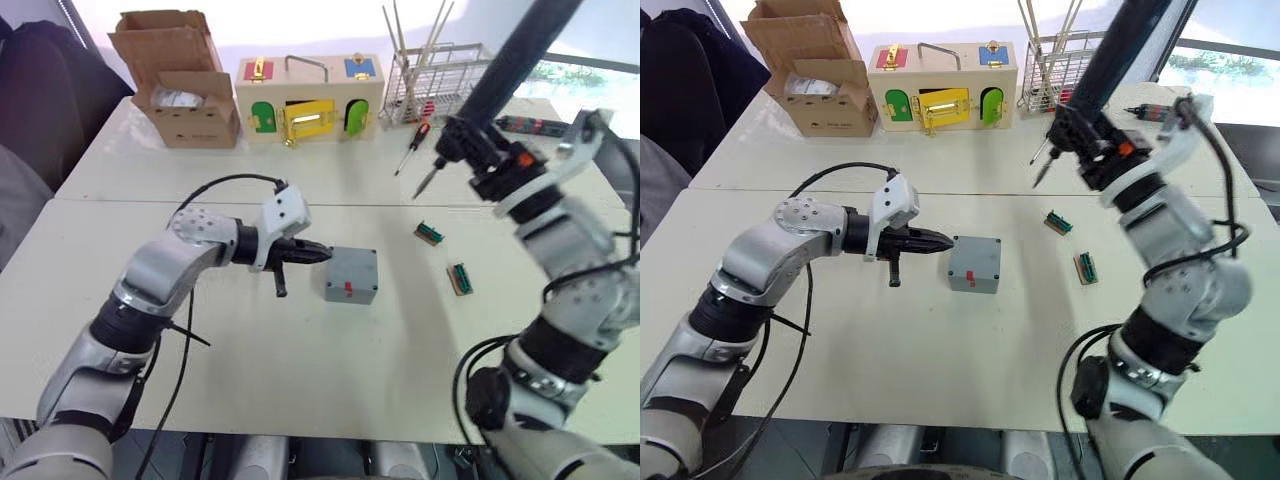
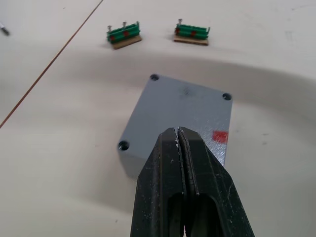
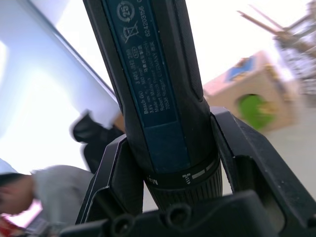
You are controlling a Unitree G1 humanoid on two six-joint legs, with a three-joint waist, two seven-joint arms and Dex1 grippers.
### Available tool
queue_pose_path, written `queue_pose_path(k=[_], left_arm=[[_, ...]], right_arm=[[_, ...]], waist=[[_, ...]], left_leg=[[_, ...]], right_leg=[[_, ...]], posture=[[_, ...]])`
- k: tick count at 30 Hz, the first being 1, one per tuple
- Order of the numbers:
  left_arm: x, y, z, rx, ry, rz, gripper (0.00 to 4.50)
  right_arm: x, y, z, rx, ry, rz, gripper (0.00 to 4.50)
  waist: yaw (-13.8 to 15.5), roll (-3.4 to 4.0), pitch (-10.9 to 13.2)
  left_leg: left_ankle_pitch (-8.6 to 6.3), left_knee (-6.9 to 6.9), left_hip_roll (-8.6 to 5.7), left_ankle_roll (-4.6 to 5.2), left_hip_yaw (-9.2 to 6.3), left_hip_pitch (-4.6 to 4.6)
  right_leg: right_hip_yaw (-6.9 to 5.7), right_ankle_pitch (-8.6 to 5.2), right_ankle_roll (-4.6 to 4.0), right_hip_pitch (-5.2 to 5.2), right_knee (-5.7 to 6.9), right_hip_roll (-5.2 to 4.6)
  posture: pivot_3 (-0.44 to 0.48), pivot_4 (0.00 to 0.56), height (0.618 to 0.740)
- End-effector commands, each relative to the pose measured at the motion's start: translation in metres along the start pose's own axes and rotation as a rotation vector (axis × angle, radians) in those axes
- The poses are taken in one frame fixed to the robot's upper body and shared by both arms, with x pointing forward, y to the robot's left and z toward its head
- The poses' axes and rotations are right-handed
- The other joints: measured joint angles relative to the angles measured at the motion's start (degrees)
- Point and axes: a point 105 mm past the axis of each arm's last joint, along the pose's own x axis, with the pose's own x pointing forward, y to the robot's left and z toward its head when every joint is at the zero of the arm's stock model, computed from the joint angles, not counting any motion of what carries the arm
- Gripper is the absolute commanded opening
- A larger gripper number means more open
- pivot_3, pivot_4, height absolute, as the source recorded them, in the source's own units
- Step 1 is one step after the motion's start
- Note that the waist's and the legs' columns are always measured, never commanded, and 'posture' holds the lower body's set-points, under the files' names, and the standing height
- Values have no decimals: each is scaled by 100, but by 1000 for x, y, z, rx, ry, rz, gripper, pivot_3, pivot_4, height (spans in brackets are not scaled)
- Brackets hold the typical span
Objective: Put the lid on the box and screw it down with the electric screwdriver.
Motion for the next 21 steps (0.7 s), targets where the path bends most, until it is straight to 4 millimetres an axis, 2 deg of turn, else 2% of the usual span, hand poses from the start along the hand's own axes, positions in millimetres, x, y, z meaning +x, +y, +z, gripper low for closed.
queue_pose_path(k=[1, 4, 9, 15, 21], left_arm=[[3, 4, 4, 48, 1, 10, 0], [10, 5, 6, 38, -15, -9, 0], [21, 3, 2, 42, -2, -35, 0], [28, 0, -20, 58, 87, -63, 0], [28, -1, -22, 49, 81, -65, 0]], right_arm=[[-10, 24, 7, -83, -50, 84, 1798], [-15, 27, -13, -89, 14, 117, 1798], [-16, 29, -34, -108, 67, 140, 1798], [-12, 30, -52, -123, 87, 151, 1798], [-16, 22, -69, -166, 136, 138, 1798]], waist=[[5, -2, -1], [-5, -4, -3], [-37, -4, -2], [-31, -4, -3], [-11, -4, -3]], left_leg=[[-1, 1, 0, 1, -5, 3], [-4, 9, -1, 8, -9, 7], [-8, 16, -1, 13, -1, 5], [-8, 15, 0, 14, -1, 5], [-9, 18, 0, 15, -4, 6]], right_leg=[[-2, 0, 0, 4, 2, 1], [-5, 0, 0, 16, 1, 3], [-2, -1, 1, 12, 2, 5], [-3, -1, 1, 11, 2, 6], [-3, -1, 1, 16, 1, 5]], posture=[[0, 150, 735], [0, 150, 735], [0, 150, 735], [0, 150, 735], [0, 150, 735]])
